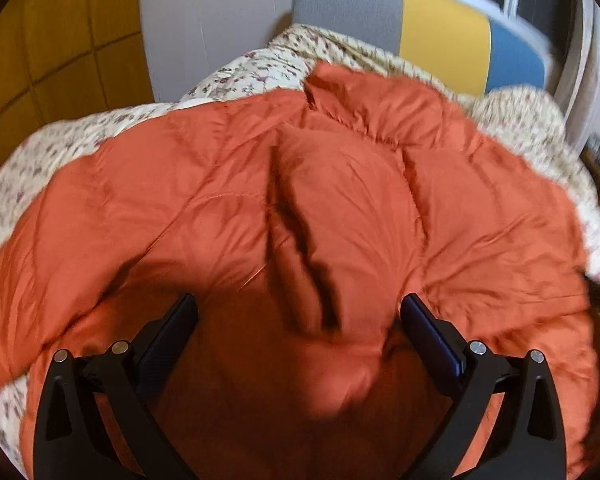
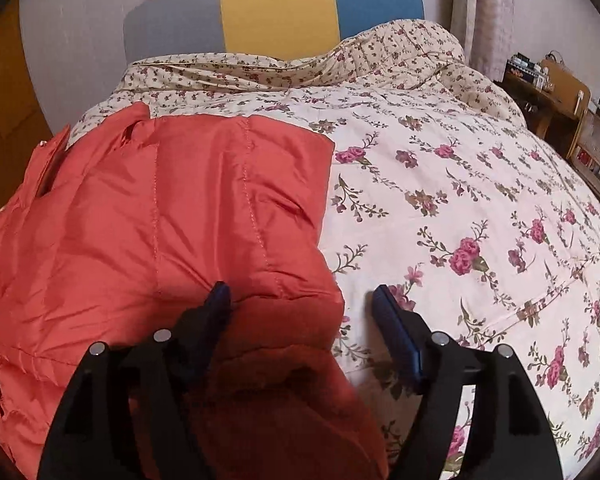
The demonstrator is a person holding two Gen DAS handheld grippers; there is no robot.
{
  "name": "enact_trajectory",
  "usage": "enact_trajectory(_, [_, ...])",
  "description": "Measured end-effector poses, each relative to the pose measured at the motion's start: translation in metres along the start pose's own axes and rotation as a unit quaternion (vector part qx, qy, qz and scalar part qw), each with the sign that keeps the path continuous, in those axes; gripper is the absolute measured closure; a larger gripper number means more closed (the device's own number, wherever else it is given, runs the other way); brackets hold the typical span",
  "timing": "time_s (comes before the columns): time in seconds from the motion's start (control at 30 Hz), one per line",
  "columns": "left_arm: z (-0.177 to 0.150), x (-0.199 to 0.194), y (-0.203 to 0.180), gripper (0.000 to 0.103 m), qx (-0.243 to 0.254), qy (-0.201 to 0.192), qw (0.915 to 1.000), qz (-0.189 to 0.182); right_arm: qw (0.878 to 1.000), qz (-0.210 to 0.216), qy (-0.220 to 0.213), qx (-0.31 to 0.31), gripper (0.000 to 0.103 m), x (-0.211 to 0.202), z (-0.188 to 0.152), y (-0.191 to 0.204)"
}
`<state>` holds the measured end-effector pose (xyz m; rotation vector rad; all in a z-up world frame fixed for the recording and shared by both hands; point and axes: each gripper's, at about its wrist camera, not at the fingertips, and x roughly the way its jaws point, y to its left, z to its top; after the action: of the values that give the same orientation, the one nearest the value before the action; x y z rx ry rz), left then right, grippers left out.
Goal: Fold large clothes
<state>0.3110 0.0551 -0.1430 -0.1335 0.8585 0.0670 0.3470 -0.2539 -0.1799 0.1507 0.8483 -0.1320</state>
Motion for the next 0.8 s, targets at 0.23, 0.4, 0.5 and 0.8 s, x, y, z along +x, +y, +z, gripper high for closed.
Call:
enact_trajectory(0.23, [-0.014,-0.061,0.077,0.003,-0.109,-0.064,0.9919,-0.01,1.0,-0.008,-0.001,0.0,0.025,-0.002,-0.001,-0.001])
enact_trajectory(0.4, [-0.039,-0.095,0.146,0.003,-0.194,-0.085,0.9759,0.05,1.0,-0.018,0.001,0.005,0.018,-0.001,0.0,-0.003])
enact_trajectory(0.5, [-0.06,-0.105,0.181,0.003,-0.255,-0.078,0.962,0.058,1.0,-0.017,0.002,0.007,0.017,-0.001,-0.001,-0.003])
enact_trajectory(0.8, [-0.121,-0.126,0.236,0.003,-0.401,-0.095,0.9103,0.042,1.0,-0.014,0.003,0.011,0.015,-0.002,-0.001,-0.006])
